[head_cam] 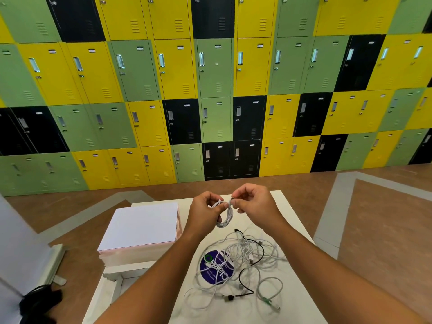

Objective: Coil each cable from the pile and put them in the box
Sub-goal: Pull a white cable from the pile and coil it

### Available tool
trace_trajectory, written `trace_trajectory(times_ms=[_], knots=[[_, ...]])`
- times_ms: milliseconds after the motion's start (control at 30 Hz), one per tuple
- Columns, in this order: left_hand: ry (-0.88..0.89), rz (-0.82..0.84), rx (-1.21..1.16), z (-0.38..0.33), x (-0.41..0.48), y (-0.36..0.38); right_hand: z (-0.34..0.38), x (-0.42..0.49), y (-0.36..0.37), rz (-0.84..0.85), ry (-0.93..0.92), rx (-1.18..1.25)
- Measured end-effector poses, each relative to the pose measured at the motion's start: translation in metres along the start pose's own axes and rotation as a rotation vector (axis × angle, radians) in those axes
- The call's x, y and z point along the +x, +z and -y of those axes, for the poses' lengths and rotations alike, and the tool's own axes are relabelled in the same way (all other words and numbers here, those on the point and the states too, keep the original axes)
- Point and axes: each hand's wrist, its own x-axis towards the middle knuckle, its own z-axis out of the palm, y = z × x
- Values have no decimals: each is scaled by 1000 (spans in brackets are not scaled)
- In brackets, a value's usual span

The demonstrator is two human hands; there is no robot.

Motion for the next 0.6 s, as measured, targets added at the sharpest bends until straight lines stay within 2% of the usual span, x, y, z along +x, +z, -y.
trace_trajectory(times_ms=[67, 133, 267, 400, 500, 600], knots=[[14, 45, -29, -2, -1, -1, 2, 2, 2, -40, -40, -103], [30, 96, -34, -4, -2, -1, 3, 4, 0, -59, 8, -121], [38, 127, -54, -3, -2, -2, 0, 1, 0, 47, 57, -51], [-2, 199, -144, -2, -4, -5, 0, 1, 1, 47, 51, -87], [-51, 277, -223, 1, -5, -8, 1, 2, 0, 62, 126, 42], [-148, 244, -282, 3, -5, -13, 3, 0, -2, 45, 174, 162]])
